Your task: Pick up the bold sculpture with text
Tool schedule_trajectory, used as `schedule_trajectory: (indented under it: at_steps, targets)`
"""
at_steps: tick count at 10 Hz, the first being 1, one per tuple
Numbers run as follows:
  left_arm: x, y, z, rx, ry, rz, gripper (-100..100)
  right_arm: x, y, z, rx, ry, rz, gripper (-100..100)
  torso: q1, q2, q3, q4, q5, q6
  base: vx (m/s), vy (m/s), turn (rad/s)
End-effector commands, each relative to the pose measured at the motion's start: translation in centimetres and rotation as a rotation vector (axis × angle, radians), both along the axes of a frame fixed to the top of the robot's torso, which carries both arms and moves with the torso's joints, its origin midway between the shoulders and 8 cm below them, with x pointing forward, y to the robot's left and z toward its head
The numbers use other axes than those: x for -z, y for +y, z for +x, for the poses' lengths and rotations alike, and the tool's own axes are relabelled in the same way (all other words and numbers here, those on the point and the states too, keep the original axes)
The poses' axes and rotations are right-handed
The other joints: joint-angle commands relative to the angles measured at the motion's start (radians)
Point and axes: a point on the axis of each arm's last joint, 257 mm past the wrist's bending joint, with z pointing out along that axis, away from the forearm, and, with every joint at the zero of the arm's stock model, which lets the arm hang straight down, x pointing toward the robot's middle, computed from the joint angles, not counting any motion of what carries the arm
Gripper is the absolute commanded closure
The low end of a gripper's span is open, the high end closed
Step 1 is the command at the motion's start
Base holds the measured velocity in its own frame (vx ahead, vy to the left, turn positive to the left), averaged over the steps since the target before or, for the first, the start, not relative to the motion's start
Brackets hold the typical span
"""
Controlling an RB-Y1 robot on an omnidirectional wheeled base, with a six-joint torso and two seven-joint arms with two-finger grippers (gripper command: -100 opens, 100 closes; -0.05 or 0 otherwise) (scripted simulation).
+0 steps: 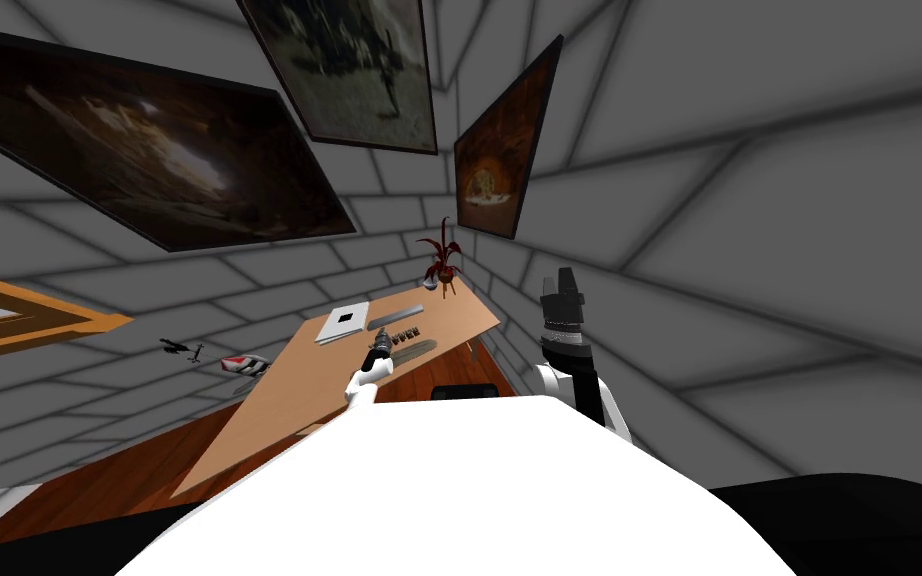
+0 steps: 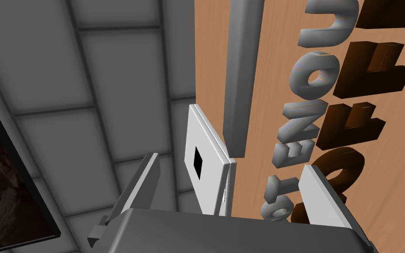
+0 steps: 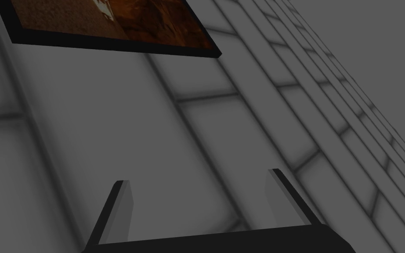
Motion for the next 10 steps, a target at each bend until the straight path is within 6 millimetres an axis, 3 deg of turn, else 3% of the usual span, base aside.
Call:
schedule_trajectory:
  at_steps: [1, 6, 9, 10]
  targets:
    - [1.3, 0.1, -0.3, -0.011, 0.028, -0.021, -100, 0.0, 0.0, 0.0, 0.000, 0.000, 0.000, 0, 0.000, 0.000, 0.000, 0.000, 0.000, 0.000, 0.002, -0.009, -0.047]
    - [4.0, 0.2, -0.9, -0.036, 0.092, -0.067, -100, 0.0, 0.0, 0.0, 0.000, 0.000, 0.000, 0, 0.000, 0.000, 0.000, 0.000, 0.000, 0.000, 0.004, -0.006, -0.053]
    - [4.4, 0.4, -1.1, -0.043, 0.106, -0.074, -100, 0.0, 0.0, 0.0, 0.000, 0.000, 0.000, 0, 0.000, 0.000, 0.000, 0.000, 0.000, 0.000, 0.004, -0.003, -0.030]
    - [4.5, 0.4, -1.1, -0.043, 0.108, -0.076, 0, 0.0, 0.0, 0.0, 0.000, 0.000, 0.000, 0, 0.000, 0.000, 0.000, 0.000, 0.000, 0.000, 0.000, 0.000, 0.000]
